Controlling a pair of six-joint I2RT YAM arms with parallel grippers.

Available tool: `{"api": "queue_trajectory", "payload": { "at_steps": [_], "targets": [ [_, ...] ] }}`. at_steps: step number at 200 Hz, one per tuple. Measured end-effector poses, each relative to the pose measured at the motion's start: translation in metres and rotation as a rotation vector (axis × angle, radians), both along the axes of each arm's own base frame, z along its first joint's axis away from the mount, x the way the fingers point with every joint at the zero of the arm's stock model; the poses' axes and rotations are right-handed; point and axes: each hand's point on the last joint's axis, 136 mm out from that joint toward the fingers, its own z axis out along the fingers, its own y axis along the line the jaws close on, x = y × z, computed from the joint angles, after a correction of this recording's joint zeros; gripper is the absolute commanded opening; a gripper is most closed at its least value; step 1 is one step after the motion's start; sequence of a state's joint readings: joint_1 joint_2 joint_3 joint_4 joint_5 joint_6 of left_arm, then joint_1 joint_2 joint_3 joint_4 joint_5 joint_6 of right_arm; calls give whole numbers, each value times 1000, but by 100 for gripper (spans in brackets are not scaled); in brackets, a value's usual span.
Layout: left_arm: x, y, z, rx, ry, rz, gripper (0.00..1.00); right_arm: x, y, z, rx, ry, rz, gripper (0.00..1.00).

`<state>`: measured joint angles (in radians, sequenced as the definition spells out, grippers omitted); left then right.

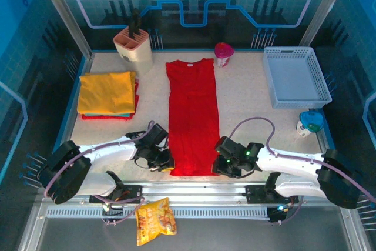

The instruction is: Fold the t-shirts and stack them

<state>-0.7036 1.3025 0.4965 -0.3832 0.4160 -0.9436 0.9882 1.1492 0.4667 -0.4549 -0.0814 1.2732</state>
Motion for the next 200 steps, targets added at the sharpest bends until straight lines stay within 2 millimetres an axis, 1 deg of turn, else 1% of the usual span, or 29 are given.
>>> {"api": "queue_trajectory", "payload": {
  "at_steps": [9,26,55,63,83,99,112,139,172,200],
  "targets": [
    [0,0,0,0,0,0,13,0,-1,-1,-6,5,-3,33],
    [0,0,0,0,0,0,13,-1,-1,-3,-10,8,-3,27],
    [0,0,0,0,0,0,6,-1,-4,-4,-25,13,-14,11],
    [0,0,0,1,0,0,4,0,-3,-3,-17,6,-12,7],
    [0,1,0,6,-5,1,0,4,-2,0,-8,-19,-17,0],
    [2,3,5,13,-15,4,0,6,-2,5,5,-40,-14,0],
    [7,0,12,8,-33,6,0,8,-3,10,3,-50,-13,0],
    [19,-6,28,-9,-68,10,0,24,-1,24,11,-83,-23,0],
    [41,-8,49,-29,-118,34,0,47,-1,42,33,-132,-36,0],
    [68,-8,73,-53,-186,63,0,67,-2,57,40,-171,-38,0]
  ]
}}
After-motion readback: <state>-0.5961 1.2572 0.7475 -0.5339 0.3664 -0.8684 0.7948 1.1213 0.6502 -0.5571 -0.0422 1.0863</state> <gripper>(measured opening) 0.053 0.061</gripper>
